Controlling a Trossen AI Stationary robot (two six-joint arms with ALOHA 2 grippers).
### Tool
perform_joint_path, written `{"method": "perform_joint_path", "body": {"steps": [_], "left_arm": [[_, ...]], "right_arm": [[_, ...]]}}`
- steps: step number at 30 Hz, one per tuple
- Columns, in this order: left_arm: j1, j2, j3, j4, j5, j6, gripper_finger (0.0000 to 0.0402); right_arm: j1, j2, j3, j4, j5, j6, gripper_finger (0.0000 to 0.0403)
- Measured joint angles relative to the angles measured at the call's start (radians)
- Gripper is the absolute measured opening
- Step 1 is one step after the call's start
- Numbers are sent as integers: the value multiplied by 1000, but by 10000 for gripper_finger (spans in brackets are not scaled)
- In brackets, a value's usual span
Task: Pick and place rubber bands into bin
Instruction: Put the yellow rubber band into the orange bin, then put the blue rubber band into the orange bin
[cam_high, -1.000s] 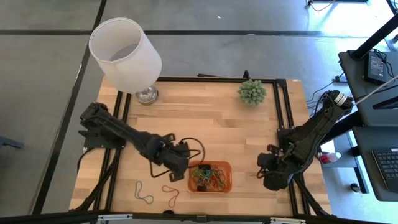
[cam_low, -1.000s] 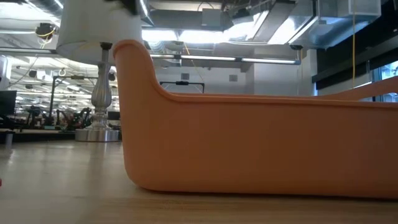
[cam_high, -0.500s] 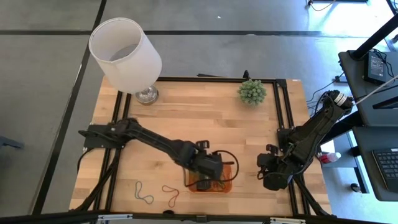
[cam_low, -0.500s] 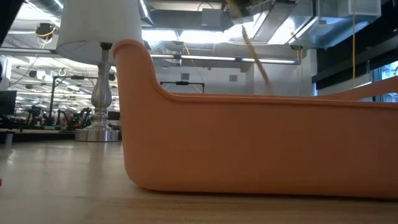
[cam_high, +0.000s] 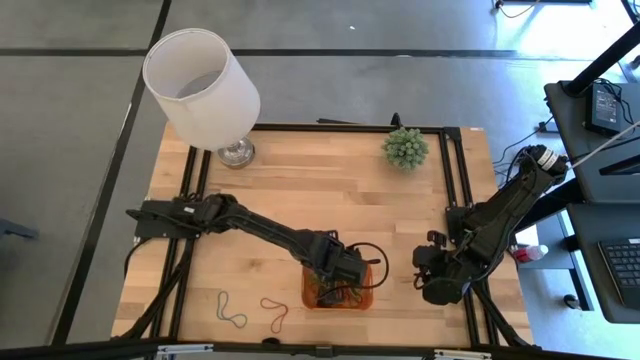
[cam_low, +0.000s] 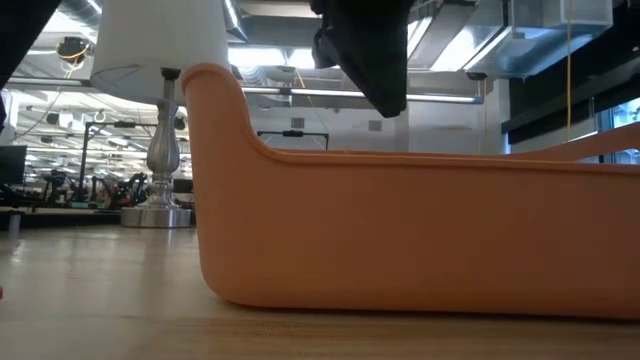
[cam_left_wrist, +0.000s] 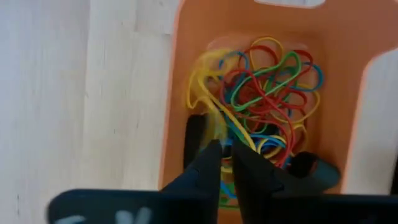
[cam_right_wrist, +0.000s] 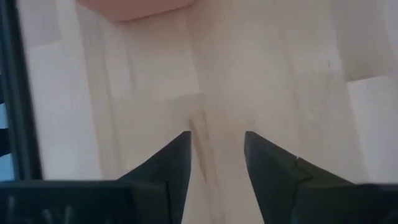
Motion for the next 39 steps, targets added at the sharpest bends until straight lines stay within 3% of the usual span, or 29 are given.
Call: {"method": "perform_joint_path", "body": {"steps": [4, 9, 13, 18, 25, 34, 39], "left_arm": [[0, -1, 4, -1, 35, -18, 71], [-5, -3, 8, 0, 84, -29, 123], [-5, -7, 8, -1, 101, -36, 146], [-3, -22, 9, -5, 156, -79, 146], [8, -37, 9, -6, 165, -106, 127], [16, -42, 9, 1, 181, -155, 115], [16, -42, 9, 1, 182, -184, 114]], "right_arm": [[-25, 0, 0, -69, 2, 5, 115], [-70, -9, -5, -125, 2, -82, 13], [-152, -89, -97, 20, 3, -205, 5], [-288, -277, -311, 347, -11, -393, 3], [-542, -526, -556, 733, -200, -710, 2], [-781, -774, -730, 911, -402, -767, 1], [-825, -900, -792, 989, -391, -767, 0]]}}
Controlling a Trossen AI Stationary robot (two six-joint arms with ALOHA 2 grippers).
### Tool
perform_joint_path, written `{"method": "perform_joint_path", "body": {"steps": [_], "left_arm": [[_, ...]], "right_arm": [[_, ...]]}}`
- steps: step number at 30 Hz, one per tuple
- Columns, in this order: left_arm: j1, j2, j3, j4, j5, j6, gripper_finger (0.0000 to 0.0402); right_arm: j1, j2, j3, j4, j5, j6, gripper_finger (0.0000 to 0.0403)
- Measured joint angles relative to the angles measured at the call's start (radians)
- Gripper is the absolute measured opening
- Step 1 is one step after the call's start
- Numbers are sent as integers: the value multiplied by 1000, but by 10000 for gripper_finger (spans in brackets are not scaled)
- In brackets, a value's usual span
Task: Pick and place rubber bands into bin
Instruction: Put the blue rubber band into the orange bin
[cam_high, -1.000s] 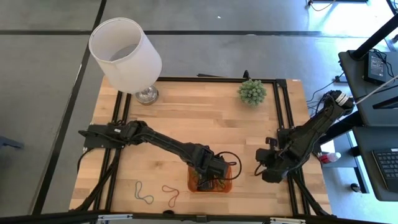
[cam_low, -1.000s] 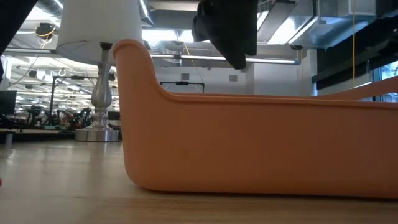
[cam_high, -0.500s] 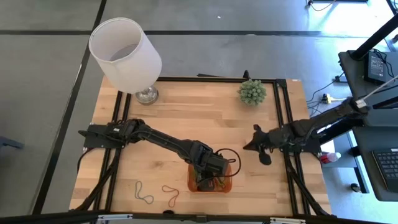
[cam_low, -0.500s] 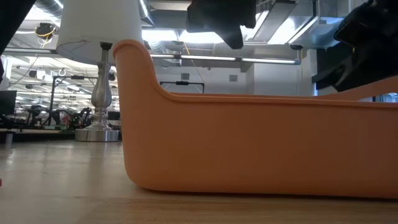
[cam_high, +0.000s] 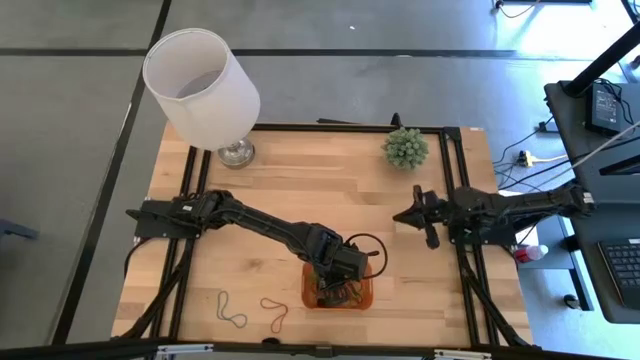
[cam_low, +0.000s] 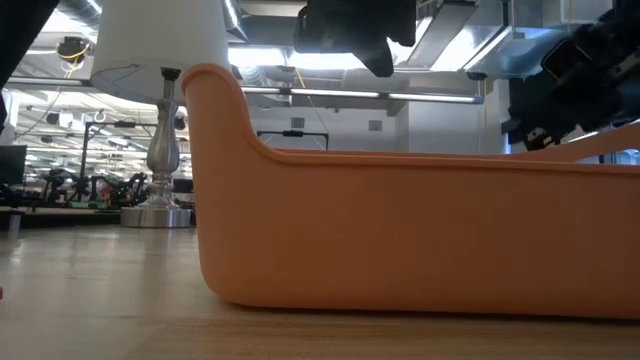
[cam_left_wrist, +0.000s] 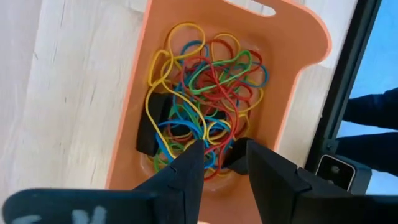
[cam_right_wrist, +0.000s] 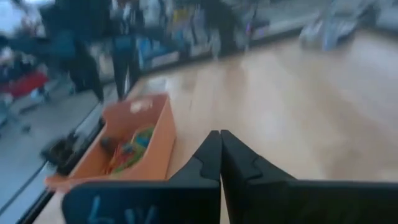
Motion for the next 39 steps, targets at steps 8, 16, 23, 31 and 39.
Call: {"method": "perform_joint_path", "body": {"steps": [8, 16, 23, 31, 39], "left_arm": [[0, 0, 0, 0, 43, -28, 114], [0, 0, 0, 0, 41, -14, 114], [3, 0, 0, -1, 26, -7, 113], [15, -2, -1, -11, 36, -7, 113], [59, -32, -1, -82, 25, 130, 113]], "right_arm": [[-6, -169, -30, -5, 76, -81, 0], [-6, -294, -30, -49, 135, -133, 0], [-6, -342, -29, -105, 158, -127, 0], [-6, -332, -29, -106, 158, -127, 13], [-6, -332, -29, -106, 158, -129, 30]]}}
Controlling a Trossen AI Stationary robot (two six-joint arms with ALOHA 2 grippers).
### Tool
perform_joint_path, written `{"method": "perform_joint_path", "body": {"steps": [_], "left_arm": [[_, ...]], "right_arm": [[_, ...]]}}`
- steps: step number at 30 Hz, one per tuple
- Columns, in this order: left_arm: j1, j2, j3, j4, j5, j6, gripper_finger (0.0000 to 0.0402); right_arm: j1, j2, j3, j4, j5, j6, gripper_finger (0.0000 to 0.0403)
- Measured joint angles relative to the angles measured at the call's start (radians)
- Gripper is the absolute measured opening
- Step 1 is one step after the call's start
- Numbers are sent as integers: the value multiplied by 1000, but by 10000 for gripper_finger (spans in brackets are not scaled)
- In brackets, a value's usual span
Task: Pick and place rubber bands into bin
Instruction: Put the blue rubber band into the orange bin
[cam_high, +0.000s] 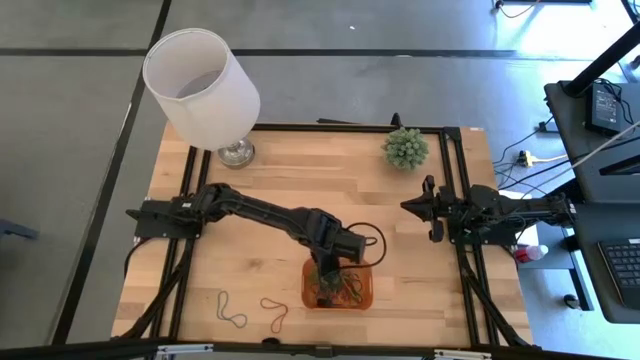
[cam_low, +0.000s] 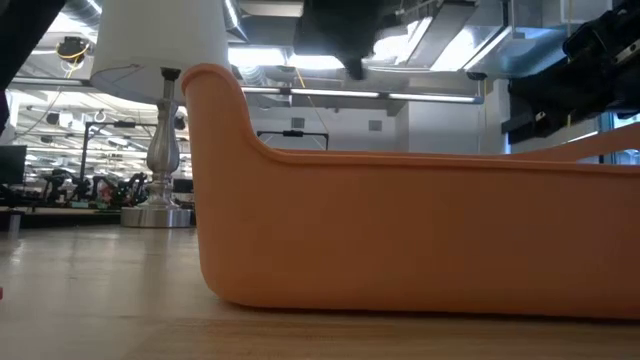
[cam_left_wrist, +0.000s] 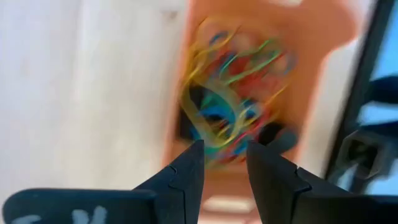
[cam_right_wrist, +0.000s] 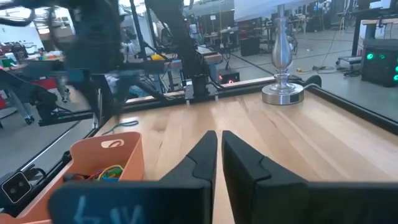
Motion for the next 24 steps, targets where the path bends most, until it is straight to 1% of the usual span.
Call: {"method": "perform_joint_path", "body": {"steps": [6, 10, 19, 22, 24], "left_arm": [[35, -20, -1, -157, -56, 140, 113], [44, -49, -2, -209, -95, 225, 113], [20, -165, -5, -222, -194, 391, 113], [24, -228, -56, -176, -194, 446, 113], [30, -276, -123, -140, -190, 476, 113]], "right_arm": [[0, 0, 0, 0, 0, 1, 24], [0, 0, 0, 1, 0, 0, 22], [0, 0, 0, 2, 0, 1, 22], [0, 0, 0, 1, 0, 1, 22], [0, 0, 0, 1, 0, 1, 22]]}}
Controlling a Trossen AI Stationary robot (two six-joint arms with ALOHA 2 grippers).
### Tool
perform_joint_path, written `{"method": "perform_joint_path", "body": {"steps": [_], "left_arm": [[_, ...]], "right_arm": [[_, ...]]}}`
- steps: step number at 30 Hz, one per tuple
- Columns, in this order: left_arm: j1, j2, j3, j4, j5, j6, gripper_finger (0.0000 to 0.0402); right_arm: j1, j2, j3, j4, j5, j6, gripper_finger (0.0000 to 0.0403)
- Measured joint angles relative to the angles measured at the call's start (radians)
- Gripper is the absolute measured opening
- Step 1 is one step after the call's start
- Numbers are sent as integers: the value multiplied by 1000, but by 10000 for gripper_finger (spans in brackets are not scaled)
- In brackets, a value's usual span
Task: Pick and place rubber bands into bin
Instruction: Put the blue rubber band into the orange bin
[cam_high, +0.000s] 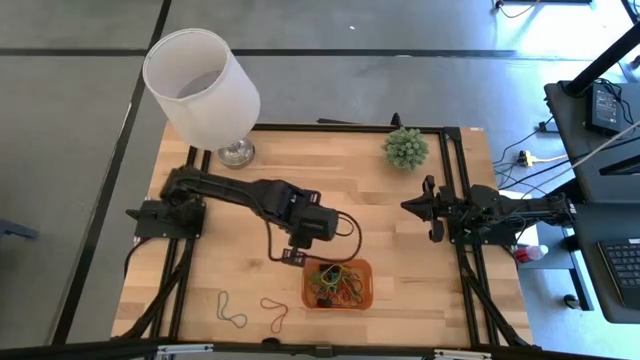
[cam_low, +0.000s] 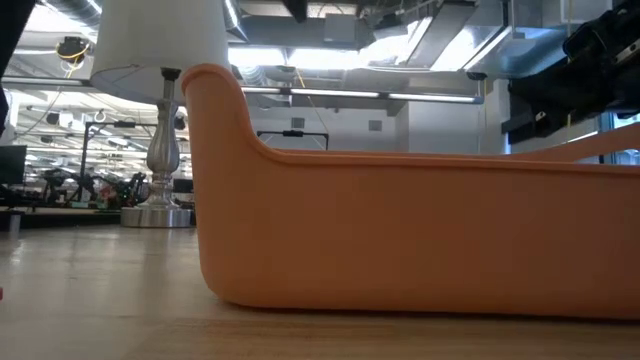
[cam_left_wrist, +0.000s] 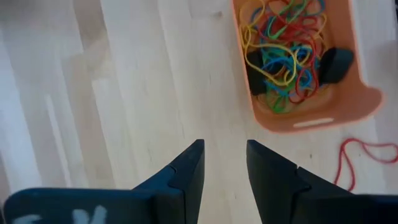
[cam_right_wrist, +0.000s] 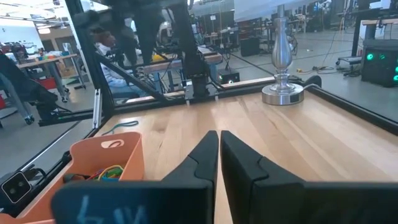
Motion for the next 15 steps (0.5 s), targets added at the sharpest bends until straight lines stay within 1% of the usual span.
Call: {"method": "perform_joint_path", "body": {"steps": [2, 4, 8, 12, 15], "left_arm": [[11, -57, -89, 45, 9, 12, 113], [26, -126, -206, 108, 24, 16, 113], [48, -301, -497, 286, 56, 3, 113], [71, -489, -781, 457, 77, -76, 113], [80, -620, -955, 550, 74, -168, 113]], "right_arm": [[0, 0, 0, 0, 0, -1, 22], [0, 0, 0, 0, 0, 1, 22], [0, 0, 0, 0, 0, 0, 22], [0, 0, 0, 0, 0, -1, 22], [0, 0, 0, 0, 0, 0, 22]]}}
